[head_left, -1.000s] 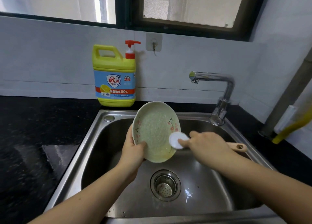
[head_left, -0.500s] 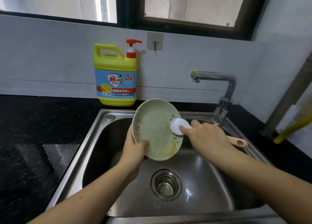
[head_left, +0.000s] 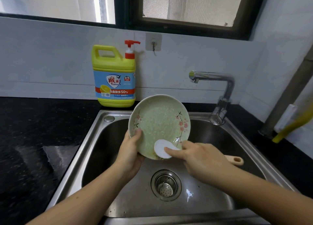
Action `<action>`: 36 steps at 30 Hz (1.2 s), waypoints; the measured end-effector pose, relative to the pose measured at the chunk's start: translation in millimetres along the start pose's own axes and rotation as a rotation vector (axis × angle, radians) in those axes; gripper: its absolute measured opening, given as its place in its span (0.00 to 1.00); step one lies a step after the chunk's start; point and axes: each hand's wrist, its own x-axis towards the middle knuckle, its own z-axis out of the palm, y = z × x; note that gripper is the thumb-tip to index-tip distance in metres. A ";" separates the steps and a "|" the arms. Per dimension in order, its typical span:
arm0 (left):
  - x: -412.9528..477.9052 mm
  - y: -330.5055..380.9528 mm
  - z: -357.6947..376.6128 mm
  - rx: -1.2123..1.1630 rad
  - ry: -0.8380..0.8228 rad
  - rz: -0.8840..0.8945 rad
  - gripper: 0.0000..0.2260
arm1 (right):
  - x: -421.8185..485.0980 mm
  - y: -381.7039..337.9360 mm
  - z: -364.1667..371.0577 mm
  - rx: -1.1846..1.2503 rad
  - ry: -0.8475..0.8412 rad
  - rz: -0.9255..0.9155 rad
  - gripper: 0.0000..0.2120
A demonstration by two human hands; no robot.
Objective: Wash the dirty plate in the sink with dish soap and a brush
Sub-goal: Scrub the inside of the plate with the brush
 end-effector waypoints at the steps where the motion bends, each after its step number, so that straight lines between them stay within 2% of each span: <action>1: 0.1 0.4 0.5 -0.008 -0.007 -0.009 0.08 | -1.9 5.0 -3.4 -0.059 0.012 0.038 0.27; 4: 0.5 -0.3 0.5 -0.006 -0.014 -0.035 0.07 | -1.8 21.5 -10.8 -0.094 0.120 0.155 0.24; 7: 1.0 -1.3 -0.9 -0.014 -0.017 -0.069 0.07 | 5.0 37.4 -11.3 0.236 0.316 0.273 0.21; 12: 1.6 -3.6 -2.9 0.017 -0.065 -0.051 0.07 | 20.5 46.3 -7.0 0.676 0.457 0.401 0.31; 14: 1.7 -4.0 -3.2 0.052 -0.081 -0.027 0.07 | 24.6 44.4 -6.2 0.881 0.445 0.449 0.27; 16: 2.0 -3.9 -3.6 0.105 -0.090 0.005 0.07 | 27.9 43.5 -1.2 1.026 0.416 0.450 0.17; 18: 2.4 -3.4 -4.4 0.160 -0.090 0.036 0.07 | 29.0 43.5 5.8 1.051 0.368 0.445 0.08; 20: 2.7 -2.6 -5.7 0.204 -0.085 0.065 0.07 | 26.8 42.2 11.9 1.073 0.345 0.430 0.05; 25: 3.9 -0.9 -5.5 0.274 -0.055 0.098 0.08 | 21.5 31.4 18.9 1.279 0.498 0.456 0.09; 30: 4.5 -6.6 -7.1 0.341 0.023 -0.065 0.08 | 25.2 26.9 26.9 1.271 0.544 0.445 0.07; 34: 1.4 -14.0 -4.2 0.652 -0.025 -0.242 0.10 | 25.5 29.8 28.5 1.237 0.579 0.488 0.07; 36: -0.8 -14.5 -0.9 0.754 -0.062 -0.275 0.09 | 25.0 34.1 28.9 1.220 0.614 0.526 0.08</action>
